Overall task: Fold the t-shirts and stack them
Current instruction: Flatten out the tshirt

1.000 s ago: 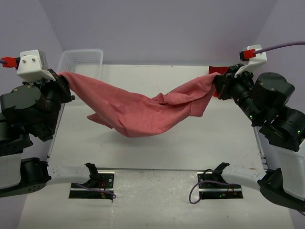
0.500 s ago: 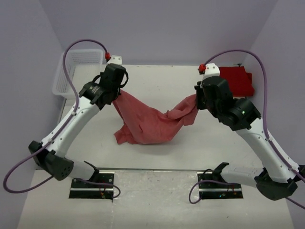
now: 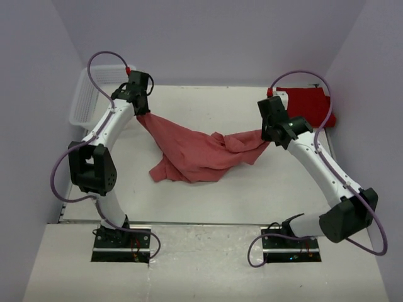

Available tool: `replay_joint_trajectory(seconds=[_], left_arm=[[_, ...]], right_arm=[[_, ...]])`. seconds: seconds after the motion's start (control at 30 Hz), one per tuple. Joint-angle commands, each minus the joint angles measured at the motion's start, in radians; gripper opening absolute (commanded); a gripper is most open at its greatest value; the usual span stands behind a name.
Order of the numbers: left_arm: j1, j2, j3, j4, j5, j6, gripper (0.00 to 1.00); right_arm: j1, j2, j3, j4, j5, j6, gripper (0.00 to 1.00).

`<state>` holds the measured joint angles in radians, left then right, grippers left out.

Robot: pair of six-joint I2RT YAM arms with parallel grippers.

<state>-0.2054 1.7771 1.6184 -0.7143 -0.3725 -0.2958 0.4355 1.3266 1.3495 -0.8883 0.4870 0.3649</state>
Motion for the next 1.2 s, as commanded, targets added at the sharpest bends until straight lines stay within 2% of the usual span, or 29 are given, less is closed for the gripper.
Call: replay_joint_trajectory(seconds=[0.0, 0.27, 0.47, 0.57, 0.67, 0.8, 0.9, 1.03, 1.1, 1.13, 1.17], left_arm=[[0.023, 0.077, 0.115, 0.049, 0.026, 0.0, 0.0], [0.031, 0.309, 0.348, 0.041, 0.006, 0.03, 0.0], [0.052, 0.348, 0.448, 0.038, 0.049, 0.037, 0.0], [0.052, 0.241, 0.41, 0.065, 0.102, 0.026, 0.0], [0.05, 0.129, 0.417, 0.049, 0.161, 0.024, 0.0], [0.043, 0.001, 0.559, -0.078, 0.214, 0.032, 0.0], [0.026, -0.128, 0.598, -0.135, 0.225, 0.049, 0.0], [0.023, -0.376, 0.476, -0.1, 0.32, 0.052, 0.0], [0.023, -0.593, 0.367, -0.036, 0.361, 0.038, 0.0], [0.023, -0.594, 0.324, -0.001, 0.368, 0.038, 0.0], [0.023, -0.663, 0.29, 0.03, 0.366, 0.038, 0.0]], right_arm=[[-0.064, 0.078, -0.029, 0.101, 0.021, 0.025, 0.0], [-0.214, 0.24, 0.031, 0.158, -0.045, 0.008, 0.0], [-0.27, 0.228, 0.033, 0.189, -0.057, -0.004, 0.0], [-0.261, 0.151, -0.009, 0.23, -0.102, -0.03, 0.0], [-0.226, 0.099, 0.049, 0.187, -0.102, -0.055, 0.0], [-0.138, -0.022, 0.12, 0.141, -0.067, -0.086, 0.0], [-0.057, -0.122, 0.206, 0.042, -0.045, -0.075, 0.0], [0.113, -0.24, 0.292, -0.075, 0.042, -0.035, 0.0], [0.251, -0.329, 0.313, -0.099, 0.105, -0.005, 0.0], [0.27, -0.348, 0.313, -0.116, 0.125, 0.009, 0.0], [0.281, -0.36, 0.329, -0.129, 0.136, 0.019, 0.0]])
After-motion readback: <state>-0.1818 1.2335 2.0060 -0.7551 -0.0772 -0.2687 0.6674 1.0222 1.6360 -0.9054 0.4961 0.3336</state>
